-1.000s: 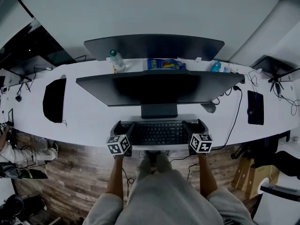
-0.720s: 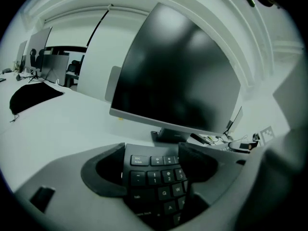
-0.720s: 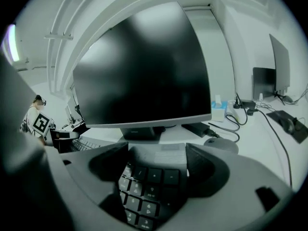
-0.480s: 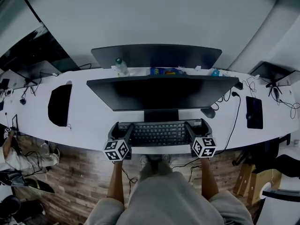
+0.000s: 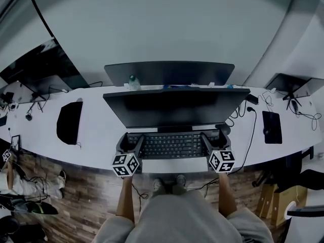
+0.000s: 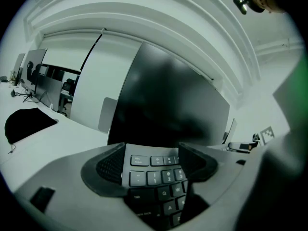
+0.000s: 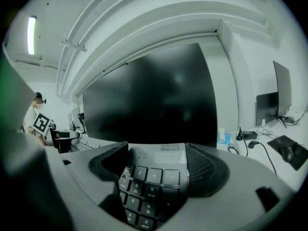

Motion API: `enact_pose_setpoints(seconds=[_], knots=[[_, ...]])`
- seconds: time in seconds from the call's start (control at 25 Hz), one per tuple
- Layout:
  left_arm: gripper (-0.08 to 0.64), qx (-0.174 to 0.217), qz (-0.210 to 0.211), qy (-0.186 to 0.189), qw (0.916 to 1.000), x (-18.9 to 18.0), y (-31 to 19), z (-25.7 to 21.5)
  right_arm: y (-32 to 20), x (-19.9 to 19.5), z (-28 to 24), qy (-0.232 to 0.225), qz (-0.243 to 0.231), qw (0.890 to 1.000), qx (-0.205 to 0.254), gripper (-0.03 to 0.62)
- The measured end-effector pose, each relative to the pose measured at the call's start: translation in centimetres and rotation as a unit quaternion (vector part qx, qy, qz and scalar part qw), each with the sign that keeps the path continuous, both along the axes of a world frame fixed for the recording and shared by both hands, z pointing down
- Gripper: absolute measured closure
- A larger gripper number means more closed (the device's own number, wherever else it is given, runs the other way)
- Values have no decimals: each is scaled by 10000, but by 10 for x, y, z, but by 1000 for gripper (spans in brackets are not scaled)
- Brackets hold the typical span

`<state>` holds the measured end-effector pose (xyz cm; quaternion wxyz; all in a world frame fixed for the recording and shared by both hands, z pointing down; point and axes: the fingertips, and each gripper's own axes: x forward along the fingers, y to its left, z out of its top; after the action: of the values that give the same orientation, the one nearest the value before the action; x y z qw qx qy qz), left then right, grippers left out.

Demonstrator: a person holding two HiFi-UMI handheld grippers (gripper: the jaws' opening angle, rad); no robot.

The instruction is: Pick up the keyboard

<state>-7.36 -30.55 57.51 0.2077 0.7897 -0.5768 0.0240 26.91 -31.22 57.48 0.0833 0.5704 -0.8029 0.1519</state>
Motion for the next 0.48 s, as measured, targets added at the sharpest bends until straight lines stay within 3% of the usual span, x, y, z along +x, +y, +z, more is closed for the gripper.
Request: enact_pose_setpoints(seconds=[0.48], knots=[[235,602,94,-87,9981,1,-5,-57,0,2,-49,-89,79,9985,543,233]])
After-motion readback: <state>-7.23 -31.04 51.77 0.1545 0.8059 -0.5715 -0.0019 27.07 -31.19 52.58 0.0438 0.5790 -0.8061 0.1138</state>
